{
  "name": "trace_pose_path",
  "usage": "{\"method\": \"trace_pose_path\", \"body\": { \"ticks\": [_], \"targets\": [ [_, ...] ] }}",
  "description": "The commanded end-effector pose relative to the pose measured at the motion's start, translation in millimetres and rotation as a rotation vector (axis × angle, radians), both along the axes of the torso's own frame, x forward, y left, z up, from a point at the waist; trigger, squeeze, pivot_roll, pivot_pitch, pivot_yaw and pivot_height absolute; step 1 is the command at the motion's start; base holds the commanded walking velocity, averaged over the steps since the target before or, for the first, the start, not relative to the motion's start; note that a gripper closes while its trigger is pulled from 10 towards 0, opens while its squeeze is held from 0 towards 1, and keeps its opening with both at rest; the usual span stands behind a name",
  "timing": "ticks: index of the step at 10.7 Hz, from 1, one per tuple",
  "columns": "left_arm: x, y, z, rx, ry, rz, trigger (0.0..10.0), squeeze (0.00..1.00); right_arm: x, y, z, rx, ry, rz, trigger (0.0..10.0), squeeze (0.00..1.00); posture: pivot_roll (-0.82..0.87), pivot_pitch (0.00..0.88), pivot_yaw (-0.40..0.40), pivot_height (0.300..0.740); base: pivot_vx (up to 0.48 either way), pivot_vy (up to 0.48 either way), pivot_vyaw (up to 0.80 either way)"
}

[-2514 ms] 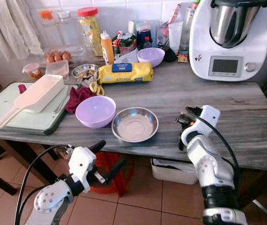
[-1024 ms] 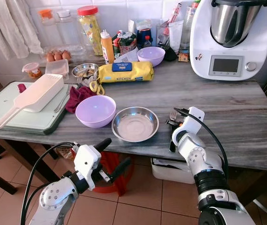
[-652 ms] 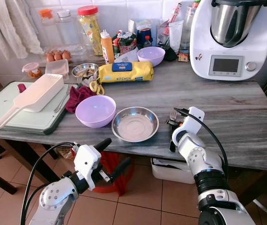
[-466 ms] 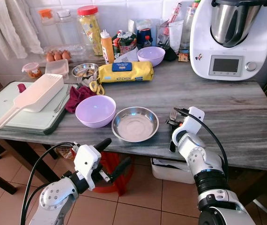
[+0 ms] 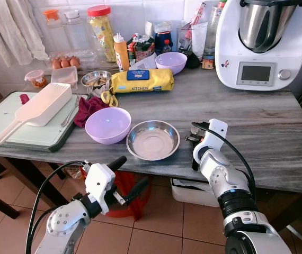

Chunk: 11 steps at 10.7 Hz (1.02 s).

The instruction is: Setting the table

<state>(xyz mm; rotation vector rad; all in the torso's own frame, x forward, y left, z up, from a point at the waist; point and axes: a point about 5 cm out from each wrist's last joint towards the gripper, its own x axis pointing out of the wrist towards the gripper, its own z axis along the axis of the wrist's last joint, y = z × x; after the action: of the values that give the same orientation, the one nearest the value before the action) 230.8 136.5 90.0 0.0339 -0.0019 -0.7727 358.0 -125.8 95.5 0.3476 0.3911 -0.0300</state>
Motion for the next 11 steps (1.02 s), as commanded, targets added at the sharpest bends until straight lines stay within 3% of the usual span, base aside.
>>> {"method": "trace_pose_path", "body": {
  "ticks": [1, 2, 5, 8, 11],
  "targets": [
    [2.8, 2.0, 1.5, 0.016, -0.011, 0.008, 10.0, 0.00, 3.8, 4.3, 5.7, 0.000, -0.020, 0.015, 10.0, 0.93, -0.02, 0.000, 0.076, 0.740, 0.000, 0.000, 0.00],
    [3.8, 1.0, 1.9, 0.016, -0.014, 0.005, 10.0, 0.00, 4.6, 3.9, 4.7, 0.003, -0.021, 0.013, 10.0, 1.00, -0.02, 0.000, 0.077, 0.740, 0.000, 0.000, 0.00],
    [4.5, -0.5, 4.4, 0.012, -0.018, 0.006, 10.0, 0.00, 3.6, 4.7, 3.1, 0.011, -0.018, 0.016, 10.0, 1.00, -0.02, 0.000, 0.075, 0.740, 0.000, 0.000, 0.00],
    [6.4, -2.4, 9.4, 0.007, -0.030, 0.015, 10.0, 0.00, 3.7, 1.1, 15.0, -0.055, -0.095, 0.025, 10.0, 1.00, -0.02, 0.000, 0.074, 0.740, 0.000, 0.000, 0.00],
    [11.7, -4.1, 19.0, -0.010, -0.059, 0.035, 10.0, 0.00, -6.5, -0.9, 32.2, -0.140, -0.236, 0.028, 10.0, 1.00, -0.02, 0.000, 0.078, 0.740, 0.000, 0.000, 0.00]
  ]
}}
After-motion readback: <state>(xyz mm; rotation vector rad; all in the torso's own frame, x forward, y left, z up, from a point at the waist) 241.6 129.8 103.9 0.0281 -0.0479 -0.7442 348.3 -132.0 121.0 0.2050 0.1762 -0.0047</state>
